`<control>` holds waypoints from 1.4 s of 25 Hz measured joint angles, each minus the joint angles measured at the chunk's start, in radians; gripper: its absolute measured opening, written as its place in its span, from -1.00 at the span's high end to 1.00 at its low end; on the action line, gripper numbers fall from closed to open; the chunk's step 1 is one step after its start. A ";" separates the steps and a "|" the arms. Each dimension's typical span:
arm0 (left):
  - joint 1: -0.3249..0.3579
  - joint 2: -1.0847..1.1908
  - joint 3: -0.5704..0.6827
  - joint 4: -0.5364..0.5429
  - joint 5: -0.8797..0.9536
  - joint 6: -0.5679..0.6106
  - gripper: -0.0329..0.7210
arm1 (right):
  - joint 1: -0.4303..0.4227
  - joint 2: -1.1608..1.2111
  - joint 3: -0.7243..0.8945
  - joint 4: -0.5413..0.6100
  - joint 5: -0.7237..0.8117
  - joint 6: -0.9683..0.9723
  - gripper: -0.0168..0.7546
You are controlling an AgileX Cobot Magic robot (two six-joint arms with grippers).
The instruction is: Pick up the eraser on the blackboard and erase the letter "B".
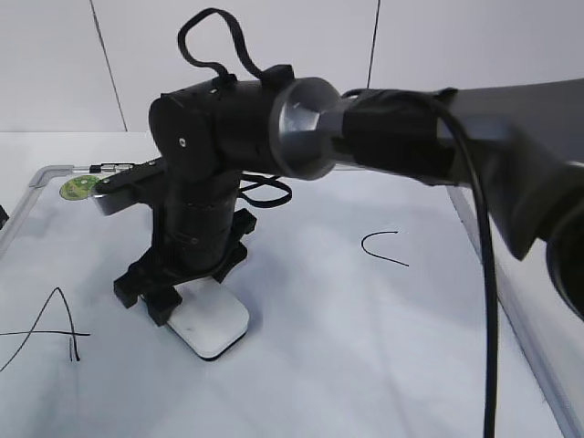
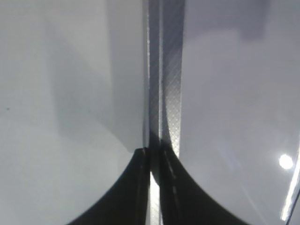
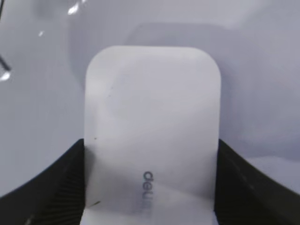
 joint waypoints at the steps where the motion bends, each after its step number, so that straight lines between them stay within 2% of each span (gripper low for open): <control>1: 0.000 0.000 0.000 0.000 0.000 0.000 0.83 | -0.010 0.002 0.000 0.002 -0.014 0.000 -0.38; 17: 0.000 0.000 0.000 0.002 -0.002 0.000 0.83 | -0.194 0.011 -0.006 0.005 -0.079 -0.027 -0.38; 23: 0.000 0.000 0.000 0.002 -0.002 0.000 0.83 | -0.202 -0.024 0.014 -0.011 -0.070 -0.045 -0.38; 27: 0.000 0.000 0.000 0.002 -0.001 0.000 0.83 | -0.202 -0.108 0.138 -0.049 -0.077 -0.053 -0.38; 30: 0.000 0.000 -0.002 0.002 -0.001 0.000 0.83 | -0.202 -0.208 0.300 -0.050 -0.140 -0.089 -0.38; 35: 0.000 0.000 -0.002 0.002 0.001 0.000 0.83 | -0.205 -0.394 0.579 0.112 -0.370 -0.280 -0.38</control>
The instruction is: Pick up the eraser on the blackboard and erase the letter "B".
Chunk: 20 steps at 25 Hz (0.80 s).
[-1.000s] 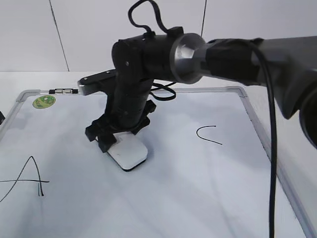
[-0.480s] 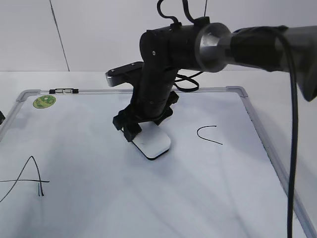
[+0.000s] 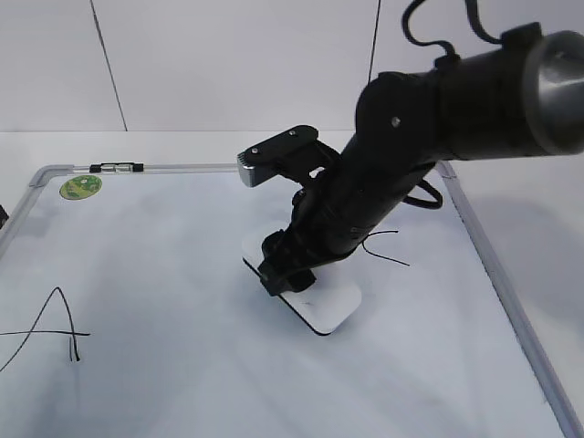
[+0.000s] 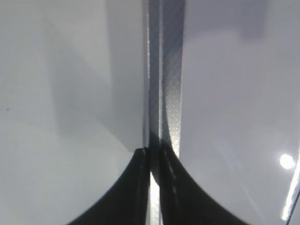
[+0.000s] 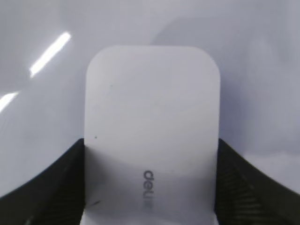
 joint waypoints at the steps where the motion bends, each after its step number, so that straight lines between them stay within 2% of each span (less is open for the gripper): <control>1: 0.000 0.000 0.000 0.000 0.000 0.000 0.83 | 0.000 -0.025 0.042 0.046 -0.043 -0.057 -0.38; 5: 0.000 0.000 0.000 -0.002 0.000 0.000 0.83 | 0.004 -0.043 0.111 0.312 -0.100 -0.330 -0.38; 8: 0.000 0.000 0.000 -0.004 0.002 0.000 0.83 | 0.035 -0.043 0.112 0.462 -0.120 -0.515 -0.38; 10: 0.000 0.000 0.000 -0.006 0.002 0.000 0.83 | 0.062 -0.039 0.112 0.523 -0.122 -0.586 -0.38; 14: 0.000 0.000 0.000 -0.006 0.002 0.000 0.83 | 0.098 0.011 0.112 0.540 -0.120 -0.625 -0.38; 20: 0.000 0.000 0.000 -0.006 0.002 0.000 0.83 | 0.109 0.062 0.071 0.522 -0.100 -0.628 -0.38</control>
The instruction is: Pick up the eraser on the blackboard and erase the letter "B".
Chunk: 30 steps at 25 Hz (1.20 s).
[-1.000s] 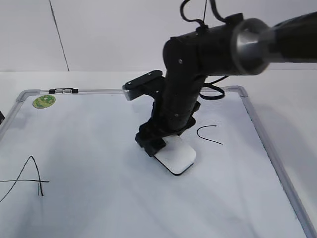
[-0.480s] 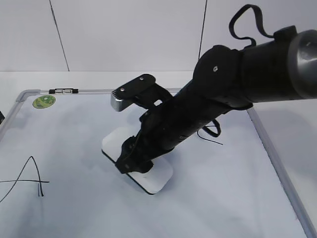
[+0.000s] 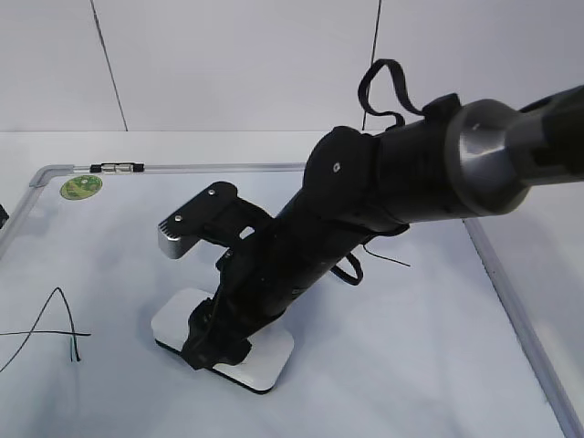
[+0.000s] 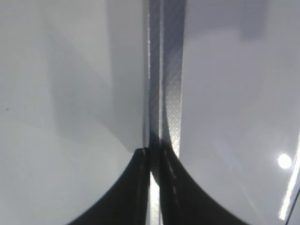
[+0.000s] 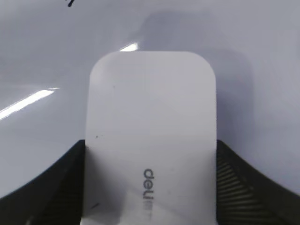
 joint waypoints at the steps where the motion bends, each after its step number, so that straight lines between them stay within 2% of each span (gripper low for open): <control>1: 0.000 0.000 0.000 0.000 0.000 0.000 0.83 | 0.000 0.011 -0.009 -0.008 0.005 0.005 -0.38; 6: 0.000 0.000 0.000 0.000 -0.002 0.000 0.83 | 0.002 0.065 -0.082 -0.110 0.041 0.104 -0.38; 14: 0.000 0.000 0.000 0.000 -0.002 0.000 0.83 | 0.011 0.149 -0.243 -0.390 0.104 0.401 -0.38; 18: 0.000 0.000 0.000 0.000 -0.004 0.000 0.83 | 0.009 0.190 -0.321 -0.455 0.159 0.490 -0.38; 22: 0.000 0.000 0.000 0.000 -0.005 0.000 0.83 | -0.021 0.220 -0.374 -0.464 0.181 0.559 -0.38; 30: 0.000 0.000 0.000 0.000 -0.005 0.000 0.83 | -0.162 0.232 -0.399 -0.501 0.179 0.641 -0.38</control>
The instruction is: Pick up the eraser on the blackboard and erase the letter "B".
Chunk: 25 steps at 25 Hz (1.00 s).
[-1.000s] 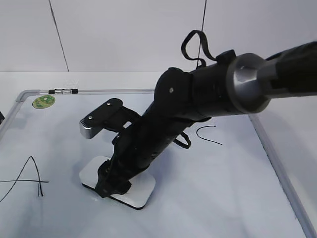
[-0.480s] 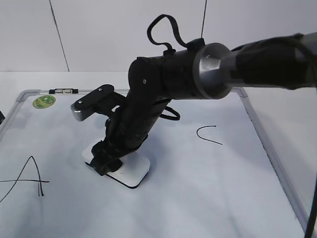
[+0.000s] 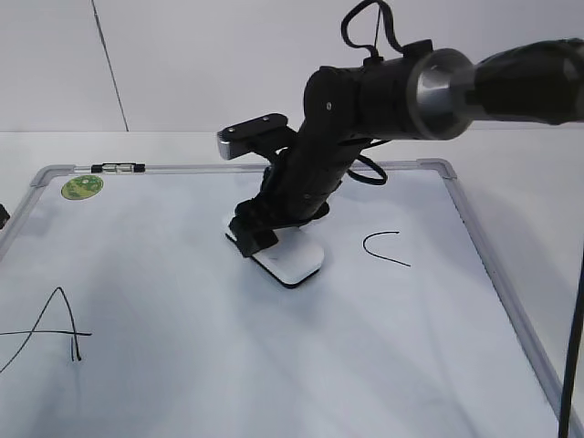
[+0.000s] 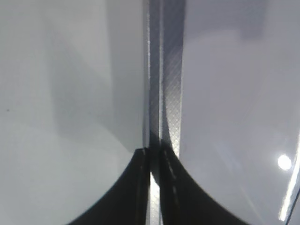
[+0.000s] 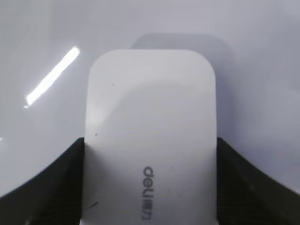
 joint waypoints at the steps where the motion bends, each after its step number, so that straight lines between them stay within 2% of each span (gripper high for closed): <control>1: 0.000 0.000 0.000 0.000 0.000 0.000 0.83 | -0.010 0.000 -0.002 -0.008 0.004 0.003 -0.38; 6: 0.000 0.000 0.000 0.000 0.000 0.000 0.83 | -0.023 0.012 -0.046 -0.037 0.066 0.016 -0.38; 12: 0.000 0.000 0.000 0.000 0.000 0.000 0.83 | -0.038 0.032 -0.190 -0.071 0.329 0.073 -0.38; 16: 0.000 0.000 0.000 0.000 0.000 0.000 0.83 | -0.044 0.002 -0.208 -0.092 0.443 0.112 -0.38; 22: 0.000 0.000 0.000 0.000 0.000 0.000 0.83 | -0.044 -0.120 -0.206 -0.128 0.482 0.165 -0.38; 25: 0.000 0.000 0.000 0.000 0.000 0.000 0.83 | -0.044 -0.175 -0.206 -0.215 0.486 0.236 -0.38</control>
